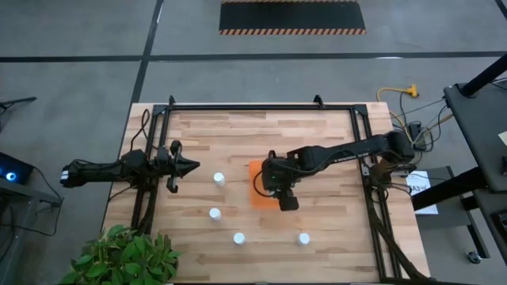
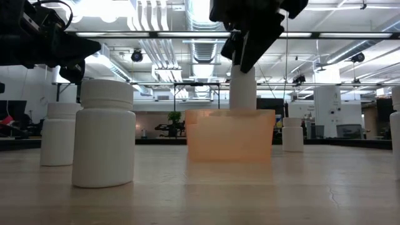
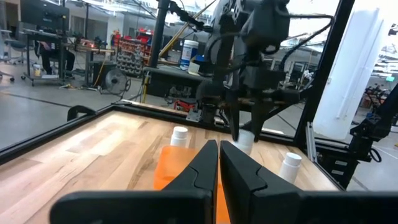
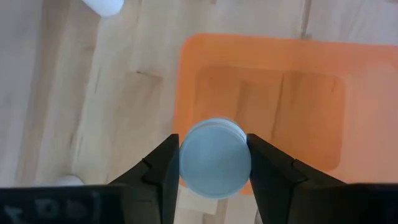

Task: Pick and place pill bottles into a basket
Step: Put the middle right white pill bottle into the orange bin

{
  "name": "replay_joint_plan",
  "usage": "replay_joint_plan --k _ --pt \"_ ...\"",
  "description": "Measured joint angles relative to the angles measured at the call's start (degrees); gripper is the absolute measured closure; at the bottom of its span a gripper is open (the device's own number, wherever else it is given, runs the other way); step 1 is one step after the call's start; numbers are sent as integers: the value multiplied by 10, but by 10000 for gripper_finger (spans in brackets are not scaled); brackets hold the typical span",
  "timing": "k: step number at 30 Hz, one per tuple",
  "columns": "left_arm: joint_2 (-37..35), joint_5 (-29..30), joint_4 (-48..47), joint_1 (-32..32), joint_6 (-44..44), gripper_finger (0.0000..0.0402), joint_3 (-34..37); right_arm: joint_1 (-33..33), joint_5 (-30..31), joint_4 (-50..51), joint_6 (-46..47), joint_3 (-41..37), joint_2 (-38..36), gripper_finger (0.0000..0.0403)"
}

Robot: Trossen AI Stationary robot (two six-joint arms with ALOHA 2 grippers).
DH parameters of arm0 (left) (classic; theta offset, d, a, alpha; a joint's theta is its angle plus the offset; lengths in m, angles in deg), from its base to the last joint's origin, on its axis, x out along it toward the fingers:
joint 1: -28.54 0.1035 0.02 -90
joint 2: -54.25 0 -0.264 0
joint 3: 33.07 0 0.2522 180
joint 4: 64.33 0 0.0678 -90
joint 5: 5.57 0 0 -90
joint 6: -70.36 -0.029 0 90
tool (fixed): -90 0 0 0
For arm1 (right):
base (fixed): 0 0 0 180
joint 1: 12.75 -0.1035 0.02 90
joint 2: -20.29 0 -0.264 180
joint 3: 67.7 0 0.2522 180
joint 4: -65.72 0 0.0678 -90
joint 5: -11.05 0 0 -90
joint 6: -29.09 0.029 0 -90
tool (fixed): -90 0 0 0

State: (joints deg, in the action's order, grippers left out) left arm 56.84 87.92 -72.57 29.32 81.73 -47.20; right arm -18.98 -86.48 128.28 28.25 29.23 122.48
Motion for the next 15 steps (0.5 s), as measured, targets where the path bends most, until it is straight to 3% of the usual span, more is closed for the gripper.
replay_joint_plan --k 15 --pt "3 0 0 0 0 401 0 6 0 -34 13 -33 26 264"
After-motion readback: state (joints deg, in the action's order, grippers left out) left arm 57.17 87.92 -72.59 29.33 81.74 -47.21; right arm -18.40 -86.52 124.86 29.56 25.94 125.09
